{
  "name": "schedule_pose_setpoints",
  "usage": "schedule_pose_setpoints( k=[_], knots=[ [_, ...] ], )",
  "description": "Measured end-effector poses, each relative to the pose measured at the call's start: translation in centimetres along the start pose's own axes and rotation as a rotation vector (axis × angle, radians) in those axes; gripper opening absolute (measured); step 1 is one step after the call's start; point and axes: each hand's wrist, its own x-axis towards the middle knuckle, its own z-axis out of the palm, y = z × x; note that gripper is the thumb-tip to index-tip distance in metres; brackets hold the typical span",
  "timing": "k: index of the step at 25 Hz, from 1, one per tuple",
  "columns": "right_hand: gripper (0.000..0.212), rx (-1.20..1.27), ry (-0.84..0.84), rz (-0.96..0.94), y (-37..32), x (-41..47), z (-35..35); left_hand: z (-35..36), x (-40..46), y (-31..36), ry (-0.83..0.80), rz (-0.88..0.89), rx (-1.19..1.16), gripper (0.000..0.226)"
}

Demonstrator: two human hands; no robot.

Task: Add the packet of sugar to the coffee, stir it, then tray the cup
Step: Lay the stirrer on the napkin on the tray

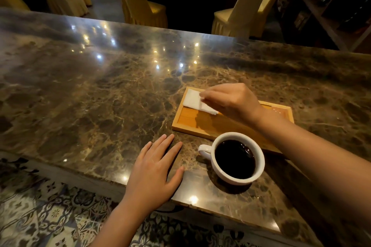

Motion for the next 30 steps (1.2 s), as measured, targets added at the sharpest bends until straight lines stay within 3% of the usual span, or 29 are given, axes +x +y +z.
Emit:
schedule_pose_setpoints(
  k=[3,7,12,17,22,30],
  knots=[
    [0.02,0.003,-0.097,-0.185,0.3,-0.1,1.0,0.0,0.0,0.0,-0.011,-0.005,-0.001,0.053],
    [0.022,0.053,-0.214,-0.299,0.4,0.1,1.7,0.0,0.0,0.1,-0.018,-0.015,-0.002,0.053],
    [0.033,0.096,-0.302,-0.303,0.0,-0.2,2.7,0.0,0.1,0.2,-0.016,-0.015,-0.011,0.052],
    [0.03,0.051,-0.345,-0.227,0.3,-0.4,1.9,-0.1,0.1,0.2,-0.012,-0.015,-0.018,0.052],
    [0.028,-0.103,-0.352,0.08,-0.4,-2.8,-2.4,-0.1,0.1,0.1,-0.007,0.002,-0.01,0.052],
    [0.017,-0.257,-0.214,0.908,-9.9,-9.9,-9.4,0.0,0.1,-0.1,-0.024,0.03,0.025,0.055]
  ],
)
